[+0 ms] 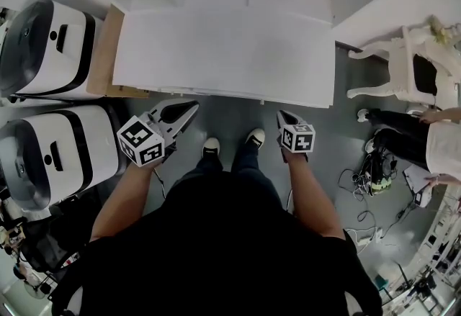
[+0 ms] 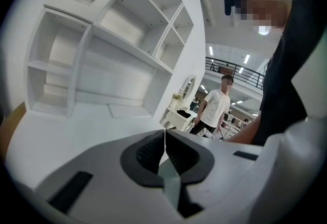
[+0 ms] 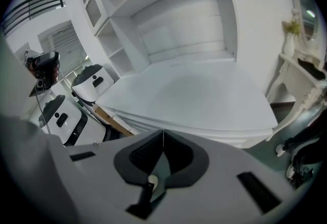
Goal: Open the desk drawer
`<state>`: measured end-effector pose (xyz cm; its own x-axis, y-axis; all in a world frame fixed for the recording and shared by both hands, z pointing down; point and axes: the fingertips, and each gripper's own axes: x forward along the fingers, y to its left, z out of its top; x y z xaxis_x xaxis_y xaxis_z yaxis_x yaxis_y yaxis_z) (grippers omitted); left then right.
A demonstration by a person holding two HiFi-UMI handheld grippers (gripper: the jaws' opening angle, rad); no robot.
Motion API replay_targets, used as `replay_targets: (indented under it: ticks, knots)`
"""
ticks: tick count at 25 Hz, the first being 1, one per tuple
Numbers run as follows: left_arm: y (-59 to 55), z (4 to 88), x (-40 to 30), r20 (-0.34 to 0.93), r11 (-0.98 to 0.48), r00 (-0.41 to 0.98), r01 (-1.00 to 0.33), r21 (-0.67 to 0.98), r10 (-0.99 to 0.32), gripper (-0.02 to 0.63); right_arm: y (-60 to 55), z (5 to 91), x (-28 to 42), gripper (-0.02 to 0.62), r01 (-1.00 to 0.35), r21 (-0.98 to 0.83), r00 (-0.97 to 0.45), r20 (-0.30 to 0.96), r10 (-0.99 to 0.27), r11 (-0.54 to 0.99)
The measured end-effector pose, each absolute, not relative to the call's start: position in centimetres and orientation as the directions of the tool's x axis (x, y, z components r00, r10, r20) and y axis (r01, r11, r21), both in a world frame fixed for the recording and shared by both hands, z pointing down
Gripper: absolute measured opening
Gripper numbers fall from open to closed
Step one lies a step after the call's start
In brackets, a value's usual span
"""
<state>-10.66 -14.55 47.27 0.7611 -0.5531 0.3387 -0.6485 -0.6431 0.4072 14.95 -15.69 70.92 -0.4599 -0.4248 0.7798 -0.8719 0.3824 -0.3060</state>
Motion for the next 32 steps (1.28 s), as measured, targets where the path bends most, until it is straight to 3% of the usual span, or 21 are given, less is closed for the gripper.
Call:
replay_targets:
  ticks: [32]
  knots:
    - [-16.2,52.3,-14.2,0.415,-0.555,0.705,-0.709,0.435,-0.575,0.011,-17.3,85.4,12.0,0.086,-0.894,-0.324,-0.409,0.873,-0.266,0.310]
